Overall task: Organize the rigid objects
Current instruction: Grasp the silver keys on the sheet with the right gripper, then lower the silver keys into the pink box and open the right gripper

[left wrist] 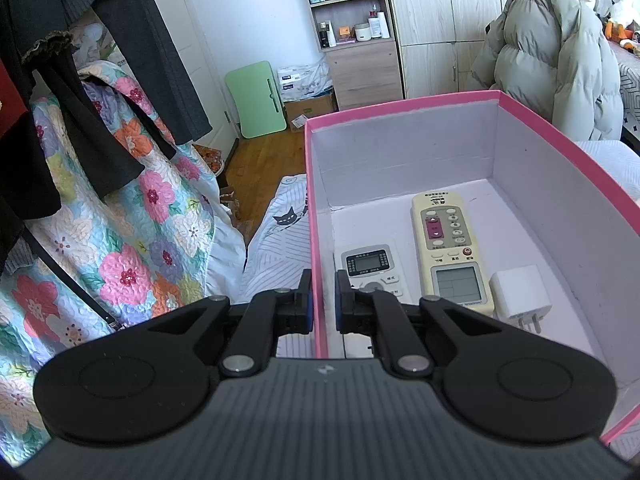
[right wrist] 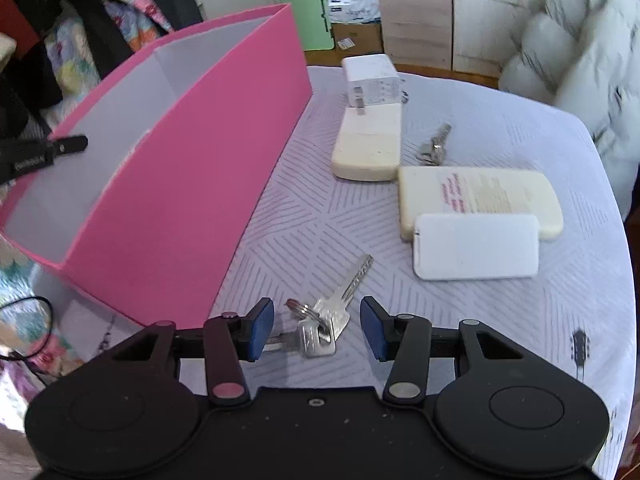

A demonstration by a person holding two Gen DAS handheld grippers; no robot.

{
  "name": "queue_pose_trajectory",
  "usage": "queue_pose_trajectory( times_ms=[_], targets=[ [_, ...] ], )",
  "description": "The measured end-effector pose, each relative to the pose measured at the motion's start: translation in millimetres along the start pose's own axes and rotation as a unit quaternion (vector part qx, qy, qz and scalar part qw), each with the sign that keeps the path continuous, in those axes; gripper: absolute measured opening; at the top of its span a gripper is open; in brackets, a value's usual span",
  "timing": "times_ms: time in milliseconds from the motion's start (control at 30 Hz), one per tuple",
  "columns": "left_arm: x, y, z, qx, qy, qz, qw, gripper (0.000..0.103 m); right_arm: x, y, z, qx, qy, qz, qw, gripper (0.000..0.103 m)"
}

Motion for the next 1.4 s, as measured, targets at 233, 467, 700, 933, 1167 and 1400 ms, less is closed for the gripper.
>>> queue_pose_trajectory(
  times_ms=[233, 467, 700, 933, 1167, 1400],
  targets=[
    [0, 1, 0, 0.000, -0.001, 0.000, 1.0000, 0.007, 6, -7, 22, 0.013, -0.047, -0.020, 0.999, 0.006],
    [0, 1, 0, 0.000, -0.001, 0.000, 1.0000, 0.007, 29, -7, 63, 0.029, -0.130, -0.056, 0.989, 0.006],
    [1, -1, 0, 0.006, -0.001, -0.008, 1.0000, 0.007, 85, 35, 106, 0.066, -0.201, 0.034, 0.977, 0.006],
    [0, -1, 2, 0.006, -0.008, -0.002, 0.9999, 0.007, 128, 70, 81, 0.111, -0.195, 0.084, 0.971, 0.006],
    [-2, -7, 3, 0.026, -0.015, -0.021, 0.9993, 0.007, 146, 81, 12, 0.093, -0.125, 0.098, 0.983, 0.006],
    [-1, -5, 3, 0.022, -0.017, -0.016, 0.9995, 0.007, 151, 75, -20, 0.033, -0.094, 0.103, 0.990, 0.016]
  ],
)
Point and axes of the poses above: each gripper's, at about its wrist camera, not at the fingertips, and z roughly against the way its jaws point, y to its left, x to its top, the point moved 2 cm from there along -z, roughly the way its jaws point, and after that the axes turned 6 degrees about z, right-handed, at the moved point
